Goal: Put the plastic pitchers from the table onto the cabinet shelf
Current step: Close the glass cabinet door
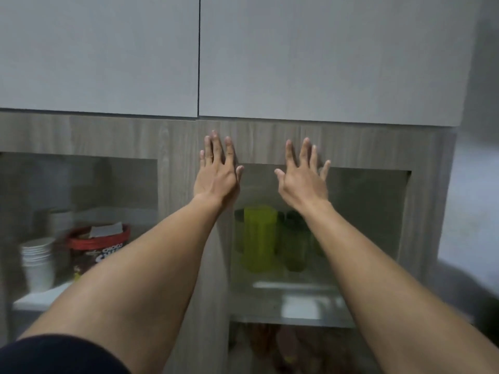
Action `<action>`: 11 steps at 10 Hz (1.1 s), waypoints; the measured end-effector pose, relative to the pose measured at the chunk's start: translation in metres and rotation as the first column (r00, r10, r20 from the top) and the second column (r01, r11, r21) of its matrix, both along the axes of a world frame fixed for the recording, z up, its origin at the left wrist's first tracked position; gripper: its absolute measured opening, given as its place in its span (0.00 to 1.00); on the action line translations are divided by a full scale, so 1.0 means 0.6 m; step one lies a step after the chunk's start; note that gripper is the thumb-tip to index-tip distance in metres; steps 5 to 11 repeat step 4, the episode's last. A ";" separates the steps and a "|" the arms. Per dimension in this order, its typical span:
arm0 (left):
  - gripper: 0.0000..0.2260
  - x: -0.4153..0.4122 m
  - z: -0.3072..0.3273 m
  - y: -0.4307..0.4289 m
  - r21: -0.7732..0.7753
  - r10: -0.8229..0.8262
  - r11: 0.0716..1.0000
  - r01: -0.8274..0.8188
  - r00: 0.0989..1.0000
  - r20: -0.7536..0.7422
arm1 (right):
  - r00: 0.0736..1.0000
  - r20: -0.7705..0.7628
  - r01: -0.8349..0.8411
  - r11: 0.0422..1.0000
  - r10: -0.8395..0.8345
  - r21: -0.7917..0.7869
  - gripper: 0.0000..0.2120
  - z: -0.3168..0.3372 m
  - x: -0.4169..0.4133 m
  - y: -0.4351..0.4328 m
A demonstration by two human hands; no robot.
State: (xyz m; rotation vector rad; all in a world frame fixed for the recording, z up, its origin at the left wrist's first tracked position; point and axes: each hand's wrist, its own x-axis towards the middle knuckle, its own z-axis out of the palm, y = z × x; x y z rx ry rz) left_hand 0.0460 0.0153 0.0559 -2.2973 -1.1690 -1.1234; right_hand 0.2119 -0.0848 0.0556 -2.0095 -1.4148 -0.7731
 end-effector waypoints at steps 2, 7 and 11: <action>0.32 0.000 0.004 0.016 -0.024 0.023 0.999 -0.024 0.999 -0.041 | 0.999 -0.031 -0.021 0.999 0.020 -0.033 0.35 -0.001 0.010 0.017; 0.32 -0.004 0.000 0.008 -0.010 0.000 1.000 0.000 1.000 0.011 | 0.988 -0.133 -0.090 0.995 0.083 -0.045 0.33 0.018 0.006 -0.004; 0.32 -0.004 0.000 0.008 -0.010 0.000 1.000 0.000 1.000 0.011 | 0.988 -0.133 -0.090 0.995 0.083 -0.045 0.33 0.018 0.006 -0.004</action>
